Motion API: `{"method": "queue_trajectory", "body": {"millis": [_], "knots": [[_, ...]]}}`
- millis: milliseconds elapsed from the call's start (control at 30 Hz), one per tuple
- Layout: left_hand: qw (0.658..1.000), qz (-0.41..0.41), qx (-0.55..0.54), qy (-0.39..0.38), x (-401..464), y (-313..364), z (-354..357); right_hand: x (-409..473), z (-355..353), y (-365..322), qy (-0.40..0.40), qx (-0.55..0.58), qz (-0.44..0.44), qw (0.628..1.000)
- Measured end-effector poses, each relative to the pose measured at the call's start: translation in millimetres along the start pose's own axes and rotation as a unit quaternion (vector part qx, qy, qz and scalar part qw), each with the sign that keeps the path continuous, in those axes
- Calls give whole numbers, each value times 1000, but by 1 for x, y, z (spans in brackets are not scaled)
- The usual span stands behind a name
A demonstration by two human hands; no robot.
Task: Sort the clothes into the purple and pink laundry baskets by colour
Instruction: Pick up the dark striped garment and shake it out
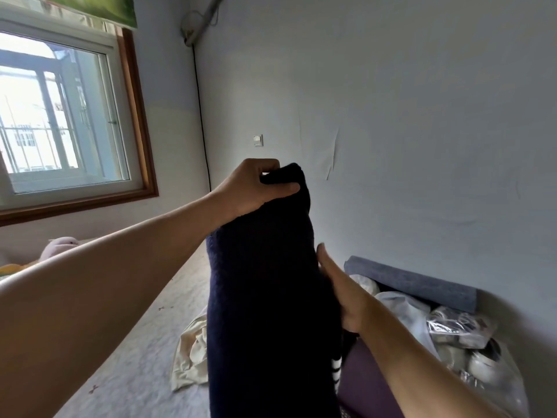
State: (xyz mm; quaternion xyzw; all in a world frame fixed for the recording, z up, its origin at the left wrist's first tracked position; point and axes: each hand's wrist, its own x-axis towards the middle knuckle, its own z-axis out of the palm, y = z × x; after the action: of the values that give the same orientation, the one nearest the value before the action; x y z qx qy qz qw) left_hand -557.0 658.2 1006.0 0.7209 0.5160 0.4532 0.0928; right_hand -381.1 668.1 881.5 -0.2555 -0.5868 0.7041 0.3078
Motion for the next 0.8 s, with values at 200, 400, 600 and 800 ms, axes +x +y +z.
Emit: {"method": "queue_trajectory", "body": {"millis": [200,400,600,800], "knots": [[999,-14,34,18,4,-16,10,6,9,15,91,-234,-43,967],[988,-21,134,79,-12,-27,5,14,11,21,209,-124,-82,967],[982,-160,66,75,-54,-53,29,21,1,-9,251,-71,-85,961],[947,-232,-215,-54,-81,-79,67,19,-18,-34,283,9,-68,957]]}}
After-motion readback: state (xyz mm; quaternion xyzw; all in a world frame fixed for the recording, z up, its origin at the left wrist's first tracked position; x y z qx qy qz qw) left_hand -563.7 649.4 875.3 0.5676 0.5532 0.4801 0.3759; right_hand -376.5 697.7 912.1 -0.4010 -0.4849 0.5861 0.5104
